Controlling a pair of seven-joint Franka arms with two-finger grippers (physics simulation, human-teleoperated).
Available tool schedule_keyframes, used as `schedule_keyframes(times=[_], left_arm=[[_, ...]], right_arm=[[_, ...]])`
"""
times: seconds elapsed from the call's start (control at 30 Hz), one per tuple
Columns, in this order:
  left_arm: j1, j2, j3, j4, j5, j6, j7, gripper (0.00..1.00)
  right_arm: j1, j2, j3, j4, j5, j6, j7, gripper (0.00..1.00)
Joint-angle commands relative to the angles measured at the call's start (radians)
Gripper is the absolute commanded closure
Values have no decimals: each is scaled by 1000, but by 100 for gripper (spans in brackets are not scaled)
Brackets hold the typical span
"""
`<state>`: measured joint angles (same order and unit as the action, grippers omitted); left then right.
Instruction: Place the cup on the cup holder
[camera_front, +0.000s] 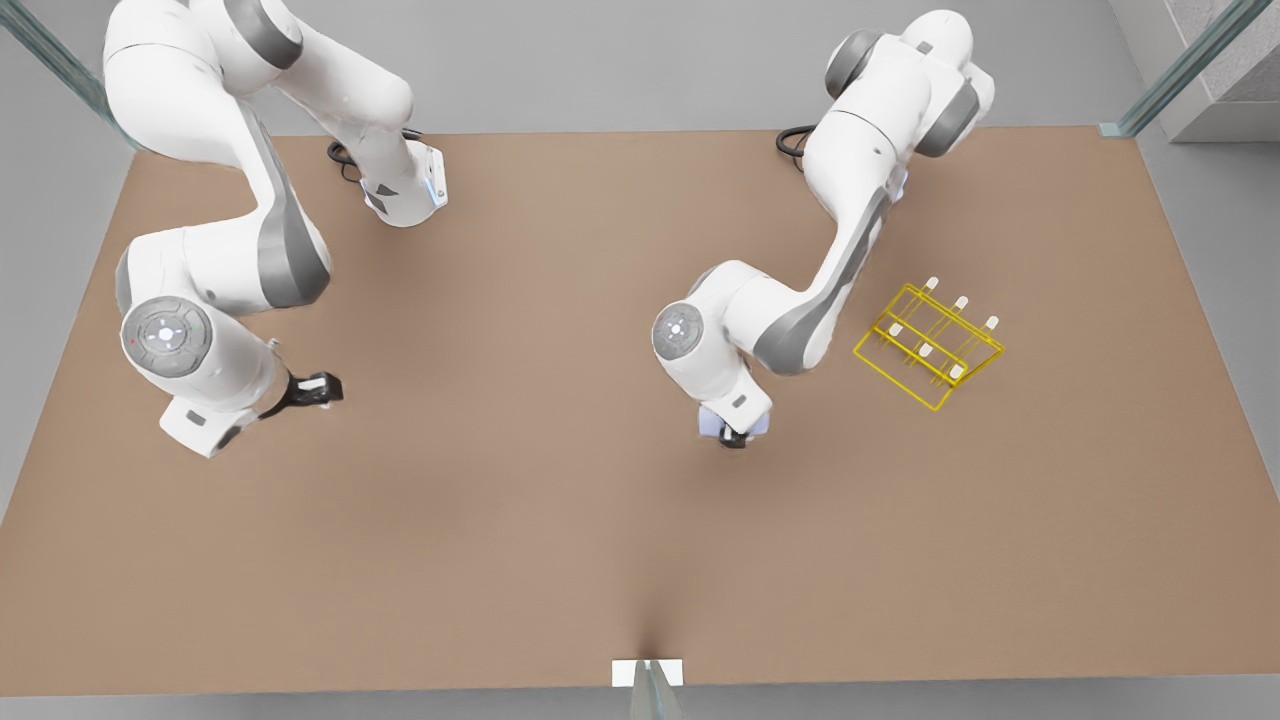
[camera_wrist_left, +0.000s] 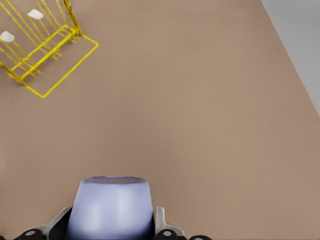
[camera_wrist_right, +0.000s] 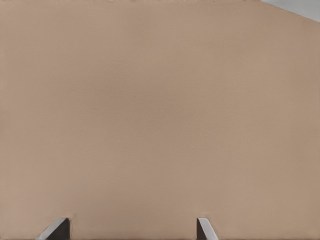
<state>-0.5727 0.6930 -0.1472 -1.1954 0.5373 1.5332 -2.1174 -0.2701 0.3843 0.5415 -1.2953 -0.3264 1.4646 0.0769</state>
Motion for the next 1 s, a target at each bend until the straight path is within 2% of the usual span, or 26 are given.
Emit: schedule_keyframes(times=[0.0,0.03,0.07,0.13,0.23,0.3,0.37,0.47,0.67,0.87,0.97], left_arm=[[-7,0,0,3,377,-36,25,19],[-38,3,0,3,464,-133,65,19],[-59,5,0,3,552,-232,138,19],[-78,13,0,3,638,-340,177,19],[-81,40,1,0,655,-498,168,19],[-79,91,57,-4,682,-562,154,19],[-79,135,164,-7,693,-562,155,19],[-59,161,245,-46,704,-553,154,19],[-55,66,281,-313,691,-556,136,19],[-55,65,422,-461,691,-426,116,19],[-55,23,426,-546,681,-406,70,19]], right_arm=[[47,-33,-73,-12,41,2,0,0],[193,-148,-316,-88,158,46,-5,0],[193,-234,-330,-163,182,48,-12,0],[187,-301,-333,-240,191,40,-11,0],[187,-301,-353,-240,207,37,-11,0],[187,-297,-353,-240,207,37,-11,0],[187,-295,-353,-243,208,36,-11,0],[187,-295,-353,-243,208,36,-11,0],[186,-297,-356,-245,208,33,-11,0],[186,-297,-357,-245,208,33,-11,0],[186,-295,-360,-245,208,33,-11,0]])
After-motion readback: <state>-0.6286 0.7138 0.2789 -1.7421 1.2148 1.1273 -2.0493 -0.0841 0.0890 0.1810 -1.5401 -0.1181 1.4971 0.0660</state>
